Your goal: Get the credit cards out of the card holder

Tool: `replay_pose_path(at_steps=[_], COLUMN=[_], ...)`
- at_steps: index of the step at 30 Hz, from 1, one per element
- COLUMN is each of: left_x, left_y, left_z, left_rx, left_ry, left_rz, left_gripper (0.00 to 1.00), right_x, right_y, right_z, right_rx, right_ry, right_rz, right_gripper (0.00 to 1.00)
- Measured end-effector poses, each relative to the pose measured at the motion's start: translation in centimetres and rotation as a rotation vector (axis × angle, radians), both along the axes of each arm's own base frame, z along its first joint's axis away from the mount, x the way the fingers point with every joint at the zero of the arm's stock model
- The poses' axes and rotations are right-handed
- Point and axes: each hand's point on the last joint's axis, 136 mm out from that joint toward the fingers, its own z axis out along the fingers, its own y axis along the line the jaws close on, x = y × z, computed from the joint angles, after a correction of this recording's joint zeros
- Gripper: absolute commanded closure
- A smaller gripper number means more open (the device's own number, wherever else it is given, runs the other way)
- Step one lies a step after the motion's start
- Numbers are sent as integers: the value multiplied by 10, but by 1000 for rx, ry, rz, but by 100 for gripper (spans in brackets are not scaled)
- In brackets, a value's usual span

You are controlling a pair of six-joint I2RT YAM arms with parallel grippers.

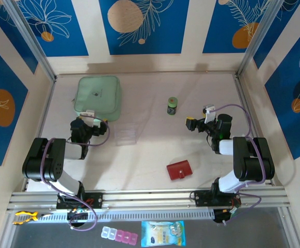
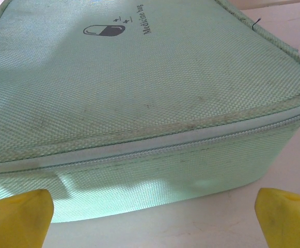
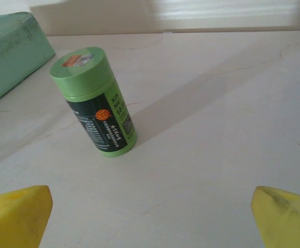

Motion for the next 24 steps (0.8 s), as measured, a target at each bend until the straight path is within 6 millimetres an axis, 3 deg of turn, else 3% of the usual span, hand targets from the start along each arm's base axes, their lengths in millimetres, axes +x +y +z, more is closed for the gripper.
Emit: replay_pose_path(at_steps=[6,16,24], left_x=[-2,-6,-18], left_y=[1,17,14], left_z=[3,63,86], left_rx=[2,-34,-143], left_ry=[4,-36,72], left_rz=[8,117,165], left_gripper=[0,0,1], right_x=[-3,5,-9], right_y=[2,14,31], right_z=[-1,38,51], right_rx=[-19,-81,-60], right_ry=[28,52,243], right_rz=[-20,-48,-75], right_gripper=[1,2,9])
